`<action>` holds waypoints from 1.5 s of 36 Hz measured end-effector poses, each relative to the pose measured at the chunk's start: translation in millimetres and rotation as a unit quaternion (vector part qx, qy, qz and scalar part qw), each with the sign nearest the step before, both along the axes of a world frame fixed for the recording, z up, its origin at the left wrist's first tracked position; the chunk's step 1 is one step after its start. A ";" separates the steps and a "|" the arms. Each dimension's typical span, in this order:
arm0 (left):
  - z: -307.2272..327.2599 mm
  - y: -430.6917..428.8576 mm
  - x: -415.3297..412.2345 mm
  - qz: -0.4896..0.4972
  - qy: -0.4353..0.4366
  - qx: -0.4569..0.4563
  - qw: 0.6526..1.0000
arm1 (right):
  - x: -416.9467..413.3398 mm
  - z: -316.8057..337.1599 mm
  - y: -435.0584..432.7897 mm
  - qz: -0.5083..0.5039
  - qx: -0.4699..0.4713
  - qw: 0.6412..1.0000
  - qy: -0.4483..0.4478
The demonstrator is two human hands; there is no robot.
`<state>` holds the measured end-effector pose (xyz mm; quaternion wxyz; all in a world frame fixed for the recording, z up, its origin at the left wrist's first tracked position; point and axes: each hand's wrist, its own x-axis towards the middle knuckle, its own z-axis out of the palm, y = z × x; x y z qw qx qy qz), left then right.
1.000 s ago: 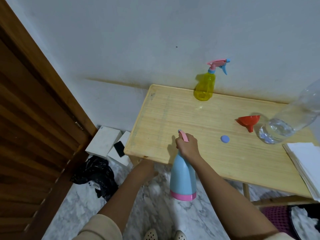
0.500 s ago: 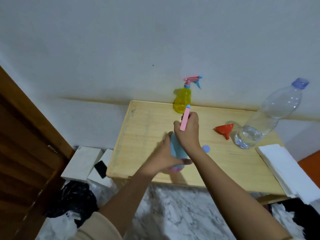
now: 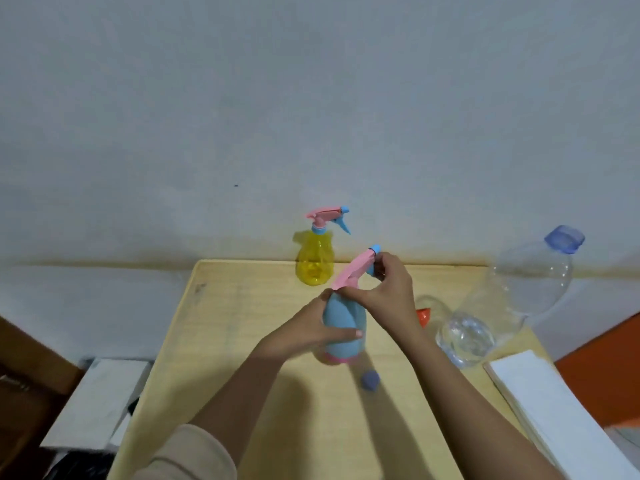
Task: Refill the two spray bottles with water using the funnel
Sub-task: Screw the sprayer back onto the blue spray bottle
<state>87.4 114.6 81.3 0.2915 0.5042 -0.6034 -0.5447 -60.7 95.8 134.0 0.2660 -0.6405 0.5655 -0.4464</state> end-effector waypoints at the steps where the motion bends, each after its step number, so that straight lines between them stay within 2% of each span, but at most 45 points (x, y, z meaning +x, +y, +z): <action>1: -4.1 -12.3 -8.0 0.000 -0.006 -0.005 1.000 | -4.8 -1.6 -9.4 -0.018 -0.006 1.000 -0.002; 10: -39.3 -93.7 -70.6 0.138 -0.067 -0.069 0.986 | -33.8 -27.3 -75.7 -0.114 0.001 0.992 -0.054; 17: -57.1 -134.6 -85.6 0.227 -0.012 -0.078 0.971 | -37.9 -37.0 -120.5 -0.165 0.062 0.984 -0.033; 21: -47.6 -149.4 -89.2 0.231 0.020 -0.069 0.970 | -35.5 -37.6 -141.7 -0.170 0.075 0.982 -0.026; 30: -44.8 -167.5 -83.3 0.173 -0.011 -0.104 0.979 | -30.8 -46.9 -161.6 -0.161 0.060 0.984 -0.035; 38: -60.4 -165.4 -80.5 0.200 -0.046 -0.152 0.967 | -32.3 -56.9 -151.9 -0.139 0.031 0.988 -0.065; 44: -59.0 -161.8 -79.8 0.192 -0.022 -0.135 0.972 | -31.2 -59.2 -152.3 -0.138 0.017 0.986 -0.092; 48: -60.5 -149.7 -76.4 0.191 -0.041 -0.120 0.973 | -29.4 -58.1 -144.6 -0.160 -0.001 0.982 -0.098; 51: -57.7 -128.7 -68.4 0.190 -0.035 -0.155 0.969 | -26.2 -56.3 -133.0 -0.192 -0.047 0.974 -0.111; 54: -55.6 -108.5 -47.3 0.235 -0.044 -0.225 0.945 | -18.1 -55.7 -116.4 -0.176 -0.100 0.971 -0.124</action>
